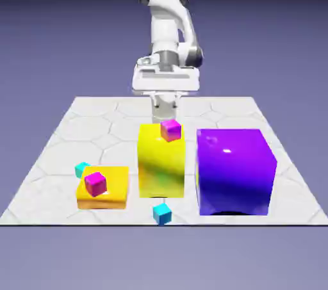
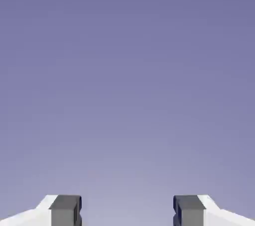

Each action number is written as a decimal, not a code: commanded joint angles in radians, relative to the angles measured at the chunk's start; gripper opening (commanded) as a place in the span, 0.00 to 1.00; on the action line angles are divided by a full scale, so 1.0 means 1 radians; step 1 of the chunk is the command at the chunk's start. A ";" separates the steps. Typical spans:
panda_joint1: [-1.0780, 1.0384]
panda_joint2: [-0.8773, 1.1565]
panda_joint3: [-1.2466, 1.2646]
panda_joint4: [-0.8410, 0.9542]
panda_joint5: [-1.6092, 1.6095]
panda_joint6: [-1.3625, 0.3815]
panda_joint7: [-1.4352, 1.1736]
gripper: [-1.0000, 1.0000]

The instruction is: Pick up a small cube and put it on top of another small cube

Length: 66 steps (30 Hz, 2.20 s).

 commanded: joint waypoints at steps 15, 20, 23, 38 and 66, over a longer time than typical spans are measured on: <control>-0.538 0.330 0.137 0.077 -0.031 -0.113 0.652 0.50; -0.717 0.440 0.183 0.103 -0.042 -0.150 0.870 0.50; -0.824 0.506 0.210 0.118 -0.048 -0.173 1.000 0.50; -1.069 0.850 0.197 0.195 -0.147 -0.126 1.455 0.50; -0.562 0.100 0.355 0.252 0.186 -0.910 1.245 0.00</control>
